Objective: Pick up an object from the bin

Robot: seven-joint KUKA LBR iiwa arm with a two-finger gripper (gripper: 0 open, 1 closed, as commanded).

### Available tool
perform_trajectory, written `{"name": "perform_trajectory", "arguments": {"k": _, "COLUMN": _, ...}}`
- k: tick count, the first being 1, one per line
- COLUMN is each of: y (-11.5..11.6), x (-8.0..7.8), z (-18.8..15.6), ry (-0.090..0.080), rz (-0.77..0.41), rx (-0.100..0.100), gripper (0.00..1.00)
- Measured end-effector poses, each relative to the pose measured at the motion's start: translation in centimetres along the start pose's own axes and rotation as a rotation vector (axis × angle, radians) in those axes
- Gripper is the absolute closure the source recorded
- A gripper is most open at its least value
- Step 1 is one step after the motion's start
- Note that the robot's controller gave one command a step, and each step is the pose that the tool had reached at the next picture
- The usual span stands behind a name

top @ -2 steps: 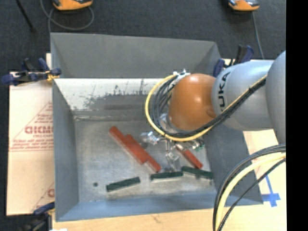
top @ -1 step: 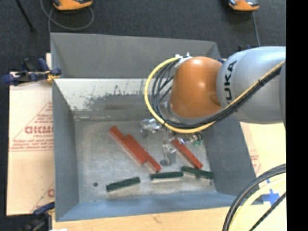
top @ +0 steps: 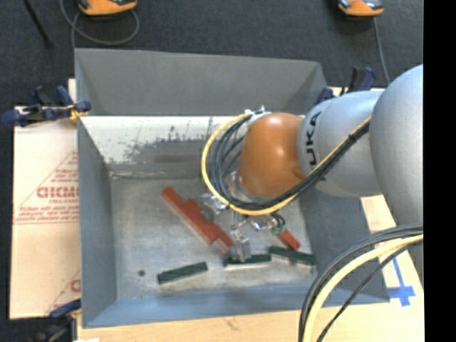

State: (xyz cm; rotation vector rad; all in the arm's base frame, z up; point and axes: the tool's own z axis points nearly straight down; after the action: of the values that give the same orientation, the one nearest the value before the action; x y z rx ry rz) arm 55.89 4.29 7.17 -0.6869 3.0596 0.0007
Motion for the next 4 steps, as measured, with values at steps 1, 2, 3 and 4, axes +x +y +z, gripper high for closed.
{"name": "perform_trajectory", "arguments": {"k": 1, "y": 4.6, "x": -9.8, "z": 0.0, "ry": -0.001, "rz": -0.737, "rx": 0.0, "gripper": 0.0}}
{"name": "perform_trajectory", "arguments": {"k": 2, "y": 6.8, "x": -12.0, "z": -0.1, "ry": -0.001, "rz": -0.767, "rx": 0.002, "gripper": 0.0}}
{"name": "perform_trajectory", "arguments": {"k": 3, "y": 6.9, "x": -12.3, "z": -0.8, "ry": -0.01, "rz": -0.762, "rx": 0.002, "gripper": 1.0}}
{"name": "perform_trajectory", "arguments": {"k": 4, "y": 6.8, "x": -12.1, "z": -0.2, "ry": -0.006, "rz": -0.763, "rx": 0.001, "gripper": 0.0}}
